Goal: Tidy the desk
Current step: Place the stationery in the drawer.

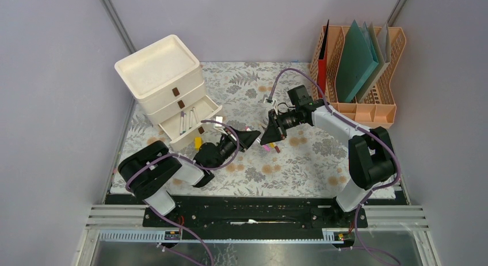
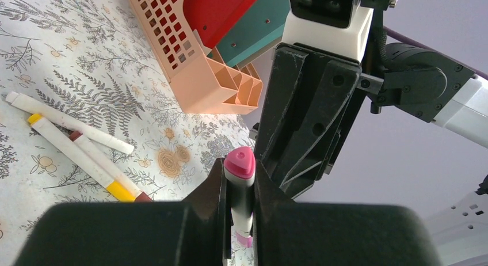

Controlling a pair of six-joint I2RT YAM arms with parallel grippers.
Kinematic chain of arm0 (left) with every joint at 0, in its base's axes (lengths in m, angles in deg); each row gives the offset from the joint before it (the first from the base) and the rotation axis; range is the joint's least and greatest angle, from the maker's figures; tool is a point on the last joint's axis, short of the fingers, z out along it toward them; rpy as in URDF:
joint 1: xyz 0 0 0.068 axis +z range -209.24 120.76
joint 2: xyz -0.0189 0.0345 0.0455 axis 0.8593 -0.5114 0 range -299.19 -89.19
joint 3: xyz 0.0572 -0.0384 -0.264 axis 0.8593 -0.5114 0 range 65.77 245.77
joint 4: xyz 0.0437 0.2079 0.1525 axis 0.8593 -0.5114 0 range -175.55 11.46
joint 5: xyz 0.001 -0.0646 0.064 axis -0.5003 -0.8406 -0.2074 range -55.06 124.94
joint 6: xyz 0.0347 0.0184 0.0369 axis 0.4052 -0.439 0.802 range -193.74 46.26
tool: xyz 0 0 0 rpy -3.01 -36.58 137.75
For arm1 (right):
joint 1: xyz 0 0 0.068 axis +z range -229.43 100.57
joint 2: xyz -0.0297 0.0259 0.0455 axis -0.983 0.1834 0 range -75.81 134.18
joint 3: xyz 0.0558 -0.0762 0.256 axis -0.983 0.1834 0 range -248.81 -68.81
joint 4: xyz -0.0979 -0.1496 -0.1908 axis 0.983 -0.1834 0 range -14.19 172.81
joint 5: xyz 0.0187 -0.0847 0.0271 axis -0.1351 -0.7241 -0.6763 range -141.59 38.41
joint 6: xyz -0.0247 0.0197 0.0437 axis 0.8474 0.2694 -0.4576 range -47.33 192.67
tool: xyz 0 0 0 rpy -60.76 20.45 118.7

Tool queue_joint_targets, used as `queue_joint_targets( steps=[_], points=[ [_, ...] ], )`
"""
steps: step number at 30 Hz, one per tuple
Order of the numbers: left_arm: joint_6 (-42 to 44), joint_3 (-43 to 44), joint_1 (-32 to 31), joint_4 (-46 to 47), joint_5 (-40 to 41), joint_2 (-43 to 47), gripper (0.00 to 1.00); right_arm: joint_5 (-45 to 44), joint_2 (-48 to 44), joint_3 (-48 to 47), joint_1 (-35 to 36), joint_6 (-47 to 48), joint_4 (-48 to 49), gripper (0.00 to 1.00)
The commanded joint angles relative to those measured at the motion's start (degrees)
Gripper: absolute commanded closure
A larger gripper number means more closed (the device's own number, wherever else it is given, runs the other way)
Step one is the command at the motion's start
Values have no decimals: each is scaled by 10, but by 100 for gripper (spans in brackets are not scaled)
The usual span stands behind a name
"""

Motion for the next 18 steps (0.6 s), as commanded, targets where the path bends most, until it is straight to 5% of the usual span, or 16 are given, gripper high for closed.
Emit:
queue_joint_targets(
  steps=[1,4,9,18],
  points=[
    [9,8,-3,46,-7,4,100,6,-6,2,-3,-2,4,100],
    [23,7,-3,16,-2,26,100,-3,-11,-2,-2,18,-13,88],
    [73,4,-3,-94,18,87,100,-22,-30,-3,-2,60,-40,48],
    [263,48,-1,-456,106,262,100,-59,-55,-13,-3,118,-85,31]
  ],
)
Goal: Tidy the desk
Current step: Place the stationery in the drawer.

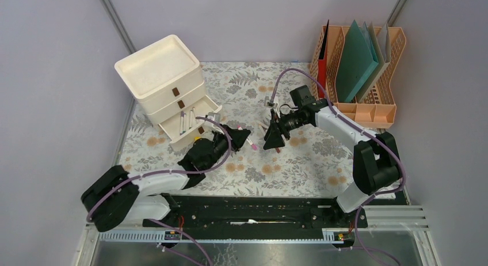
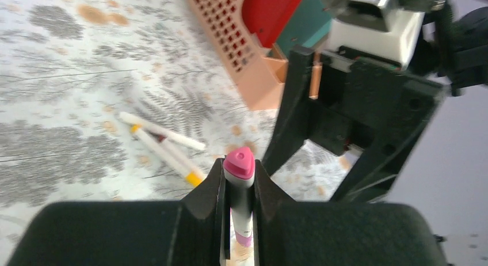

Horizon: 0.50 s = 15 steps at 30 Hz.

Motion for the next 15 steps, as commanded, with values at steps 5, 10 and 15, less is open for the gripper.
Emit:
queue_joint_targets(
  steps=[5,10,15],
  points=[
    [218,94,19,-376,140,132,100,-27,-30,-26,-4,75,-61,30],
    [271,157,67,-493,190,136,100,-30,-45,-25,-3,83,-64,29],
    [294,193,96,-527,238,114,100,-27,-46,-24,-3,88,-66,29]
  ],
)
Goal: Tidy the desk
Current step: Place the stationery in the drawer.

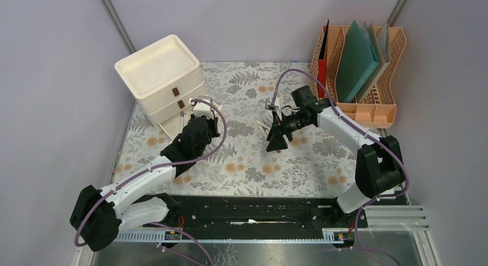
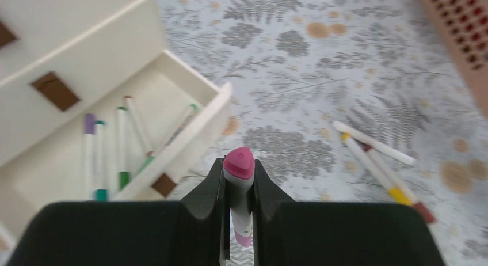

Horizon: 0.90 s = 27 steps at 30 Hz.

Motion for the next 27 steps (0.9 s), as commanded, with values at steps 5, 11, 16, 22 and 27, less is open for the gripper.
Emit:
queue_joint_targets(
  steps=[5,11,16,22,27],
  points=[
    [51,67,23,-68,88,-41,100,2,-21,-20,-5,21,-14,29],
    [71,69,30,-47,81,-60,100,4,-21,-20,-11,21,-14,28],
    [154,67,35,-63,41,-61,100,3,-19,-20,-14,23,-13,28],
    [200,73,38,-67,76,-70,100,2,-15,-19,-16,23,-14,28],
    [239,77,44,-65,93,-86,100,0,-9,-19,-19,22,-14,28]
  ],
)
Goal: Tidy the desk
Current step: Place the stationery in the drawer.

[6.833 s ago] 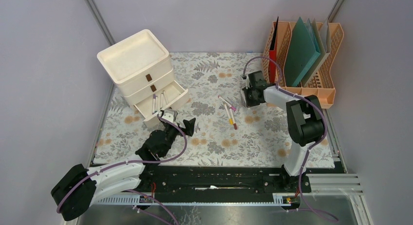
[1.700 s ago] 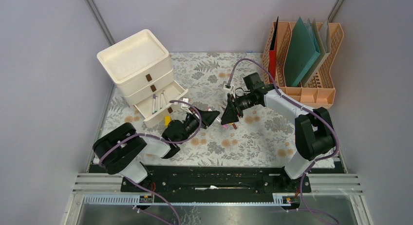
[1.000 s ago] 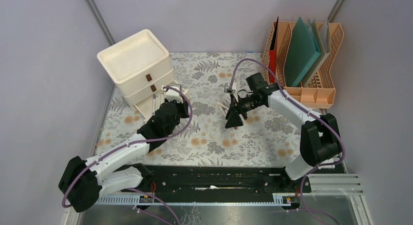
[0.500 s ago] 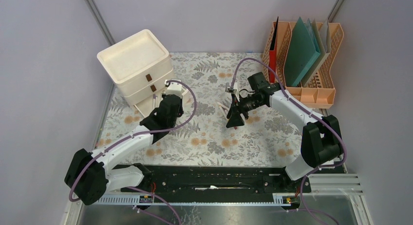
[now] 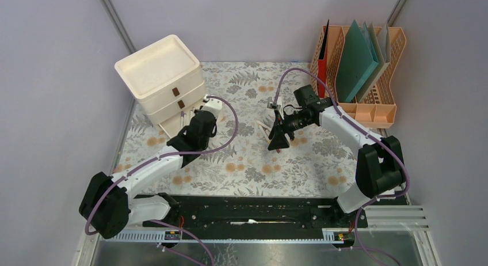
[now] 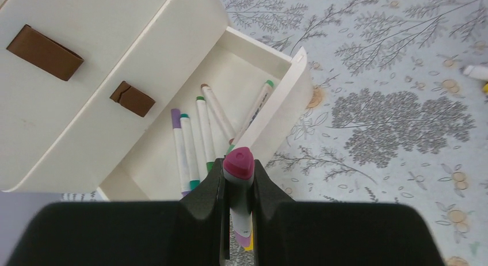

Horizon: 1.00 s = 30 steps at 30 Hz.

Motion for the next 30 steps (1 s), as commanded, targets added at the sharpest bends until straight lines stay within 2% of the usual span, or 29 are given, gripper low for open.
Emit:
queue_joint_targets(
  steps=[1,6,10,14,18,21,26,27,28,29,30],
  points=[
    [55,27,9,15,21,-12,100,1,-4,-18,-8,11,-8,28],
    [69,30,13,20,22,-21,100,6,-6,-18,-12,11,-8,28],
    [80,37,13,16,54,-32,100,8,-5,-17,-13,11,-8,28],
    [124,33,14,51,95,-41,100,9,-3,-18,-13,11,-9,28],
    [193,25,29,121,126,-72,94,9,-3,-18,-13,10,-10,28],
    [197,41,56,130,128,-112,91,11,-3,-18,-15,8,-9,28],
    [198,54,66,159,187,-173,60,19,-9,-17,-23,7,-10,28],
    [185,56,65,158,194,-174,50,20,-10,-17,-25,7,-10,28],
    [166,63,61,144,199,-171,32,20,-11,-17,-26,7,-9,28],
    [143,71,58,124,197,-164,17,21,-11,-17,-27,7,-9,28],
    [120,84,54,94,179,-155,8,22,-13,-17,-28,7,-9,28]
  ],
)
